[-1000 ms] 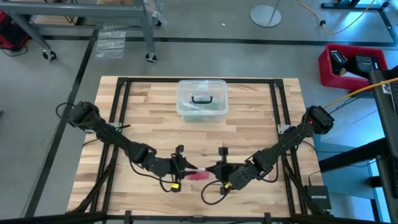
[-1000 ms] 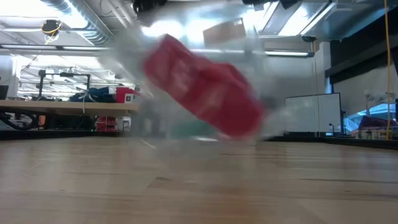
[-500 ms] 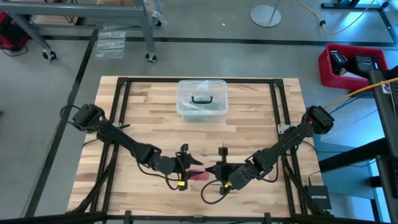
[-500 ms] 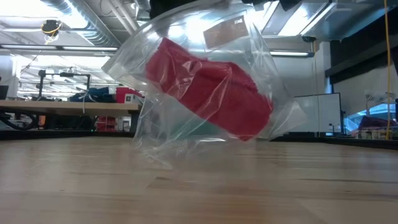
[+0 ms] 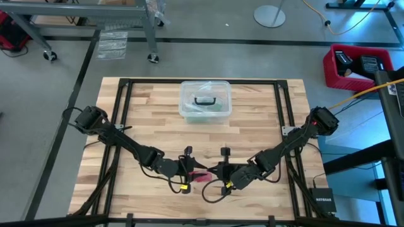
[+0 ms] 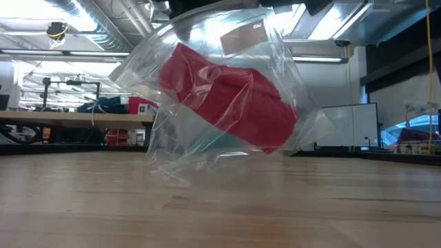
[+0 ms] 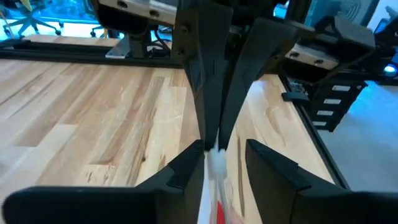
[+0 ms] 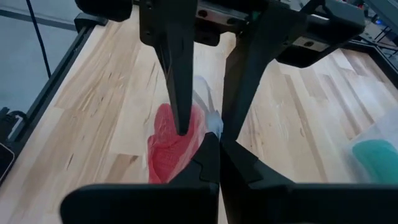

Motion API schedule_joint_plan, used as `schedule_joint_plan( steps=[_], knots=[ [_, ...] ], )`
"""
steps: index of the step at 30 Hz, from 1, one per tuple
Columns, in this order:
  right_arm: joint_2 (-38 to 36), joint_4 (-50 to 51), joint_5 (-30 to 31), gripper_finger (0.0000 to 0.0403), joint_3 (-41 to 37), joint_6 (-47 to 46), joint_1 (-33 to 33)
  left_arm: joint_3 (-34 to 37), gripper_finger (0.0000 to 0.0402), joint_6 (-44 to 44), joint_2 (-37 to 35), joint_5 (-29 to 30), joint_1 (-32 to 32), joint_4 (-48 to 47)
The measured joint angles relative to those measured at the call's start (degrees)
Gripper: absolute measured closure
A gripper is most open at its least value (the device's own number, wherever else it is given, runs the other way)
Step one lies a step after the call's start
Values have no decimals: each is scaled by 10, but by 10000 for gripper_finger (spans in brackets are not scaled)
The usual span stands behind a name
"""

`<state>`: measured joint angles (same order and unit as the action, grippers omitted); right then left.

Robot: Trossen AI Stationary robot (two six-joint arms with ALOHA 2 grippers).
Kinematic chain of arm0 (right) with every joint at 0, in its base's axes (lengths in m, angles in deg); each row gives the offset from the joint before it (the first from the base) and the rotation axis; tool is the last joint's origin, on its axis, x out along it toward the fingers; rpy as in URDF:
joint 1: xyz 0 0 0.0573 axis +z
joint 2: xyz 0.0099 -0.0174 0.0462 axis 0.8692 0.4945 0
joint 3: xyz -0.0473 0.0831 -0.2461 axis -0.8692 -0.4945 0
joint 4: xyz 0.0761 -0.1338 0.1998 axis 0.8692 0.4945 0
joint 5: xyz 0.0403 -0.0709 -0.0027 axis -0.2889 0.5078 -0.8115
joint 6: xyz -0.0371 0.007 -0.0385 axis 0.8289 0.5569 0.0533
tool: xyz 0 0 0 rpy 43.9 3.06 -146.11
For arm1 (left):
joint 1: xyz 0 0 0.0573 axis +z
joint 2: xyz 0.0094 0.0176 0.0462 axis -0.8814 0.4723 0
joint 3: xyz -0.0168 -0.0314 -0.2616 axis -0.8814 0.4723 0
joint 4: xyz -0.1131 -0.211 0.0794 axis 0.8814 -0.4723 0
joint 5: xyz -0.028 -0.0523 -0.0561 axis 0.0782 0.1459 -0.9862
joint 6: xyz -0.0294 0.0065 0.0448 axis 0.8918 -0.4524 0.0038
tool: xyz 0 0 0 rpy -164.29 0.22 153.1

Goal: Roll bandage
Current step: Close the transparent zip bag

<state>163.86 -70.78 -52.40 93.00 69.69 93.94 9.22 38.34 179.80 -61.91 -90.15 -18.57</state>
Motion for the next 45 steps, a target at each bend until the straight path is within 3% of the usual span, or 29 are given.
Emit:
schedule_joint_plan(
  steps=[16, 31, 45],
  knots=[
    [0, -3, 0, 402, 0, -3, 0, 0, 386, 5, 0, 0, 5, -25],
    [0, -1, 0, 402, 0, -3, 2, -1, 383, 15, 0, 2, -1, -42],
    [-55, 47, 0, 403, 0, -5, 2, 0, 381, 24, 0, 2, -6, -60]
  ],
)
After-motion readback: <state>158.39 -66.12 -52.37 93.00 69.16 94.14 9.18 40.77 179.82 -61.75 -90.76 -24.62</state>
